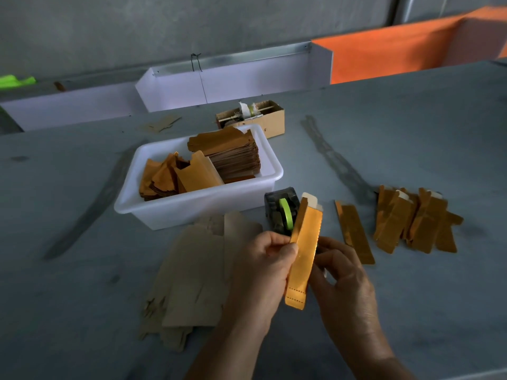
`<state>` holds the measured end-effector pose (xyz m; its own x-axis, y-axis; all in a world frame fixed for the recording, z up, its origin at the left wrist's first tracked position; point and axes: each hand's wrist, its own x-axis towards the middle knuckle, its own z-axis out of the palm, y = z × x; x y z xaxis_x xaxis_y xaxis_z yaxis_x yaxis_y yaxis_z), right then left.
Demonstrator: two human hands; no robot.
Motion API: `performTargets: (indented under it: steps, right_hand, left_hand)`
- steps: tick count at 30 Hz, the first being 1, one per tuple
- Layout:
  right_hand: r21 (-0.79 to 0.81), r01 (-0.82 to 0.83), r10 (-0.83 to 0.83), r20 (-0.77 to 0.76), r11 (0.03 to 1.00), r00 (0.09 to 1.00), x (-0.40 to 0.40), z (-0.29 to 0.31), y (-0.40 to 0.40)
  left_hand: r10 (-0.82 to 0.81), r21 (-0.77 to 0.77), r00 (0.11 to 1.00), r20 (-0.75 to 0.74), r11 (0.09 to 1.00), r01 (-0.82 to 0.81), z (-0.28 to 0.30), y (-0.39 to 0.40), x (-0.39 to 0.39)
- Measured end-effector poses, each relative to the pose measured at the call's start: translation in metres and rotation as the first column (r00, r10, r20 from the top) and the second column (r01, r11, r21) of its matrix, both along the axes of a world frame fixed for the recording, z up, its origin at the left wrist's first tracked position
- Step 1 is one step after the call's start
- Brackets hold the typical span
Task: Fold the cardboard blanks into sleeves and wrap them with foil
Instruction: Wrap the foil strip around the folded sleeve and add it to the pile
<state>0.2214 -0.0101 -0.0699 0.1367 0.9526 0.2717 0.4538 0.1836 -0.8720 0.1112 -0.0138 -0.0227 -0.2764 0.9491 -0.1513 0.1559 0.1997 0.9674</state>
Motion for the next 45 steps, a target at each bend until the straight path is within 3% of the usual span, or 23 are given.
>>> performTargets:
  steps: [3,6,11,14,17,25,32,38,45]
  right_hand:
    - [0.01,0.0,-0.001,0.06,1.0,0.998,-0.001,0.003,0.001]
    - [-0.024,-0.006,0.006,0.006,1.0,1.0,0.005,0.006,0.001]
    - [-0.062,-0.033,0.024,-0.144,0.998,0.989,0.03,0.021,-0.002]
    - [-0.137,-0.212,0.154,-0.343,0.968,0.927,0.034,0.041,-0.008]
    - [-0.159,-0.377,0.289,-0.402,0.913,0.869,0.032,0.054,-0.01]
    - [-0.187,-0.439,0.381,-0.278,0.879,0.882,0.028,0.057,-0.008]
    - [-0.171,-0.353,0.345,-0.074,0.92,0.936,0.027,0.06,-0.008]
    - [-0.162,-0.31,0.293,-0.122,0.937,0.948,0.024,0.056,-0.01]
    - [-0.153,-0.268,0.264,-0.05,0.951,0.963,0.019,0.054,-0.011]
  left_hand:
    - [-0.02,-0.006,0.991,-0.131,1.0,0.019,0.002,0.003,0.001]
    - [-0.045,-0.019,0.978,-0.205,0.999,0.042,0.002,0.002,0.003]
    - [-0.048,-0.079,0.999,0.027,0.996,0.049,0.009,-0.001,-0.003]
    - [-0.075,-0.08,0.995,0.058,0.994,0.08,0.01,-0.009,-0.005]
    - [-0.093,-0.08,0.99,0.111,0.992,0.102,0.013,-0.017,-0.005]
    - [-0.058,-0.113,0.98,0.192,0.99,0.081,0.02,-0.023,-0.006]
    - [-0.094,-0.096,0.991,0.091,0.99,0.103,0.021,-0.024,-0.006]
    - [-0.174,-0.032,0.984,0.041,0.984,0.175,0.024,-0.029,-0.007]
    - [-0.184,-0.065,0.964,0.191,0.978,0.199,0.027,-0.03,-0.008]
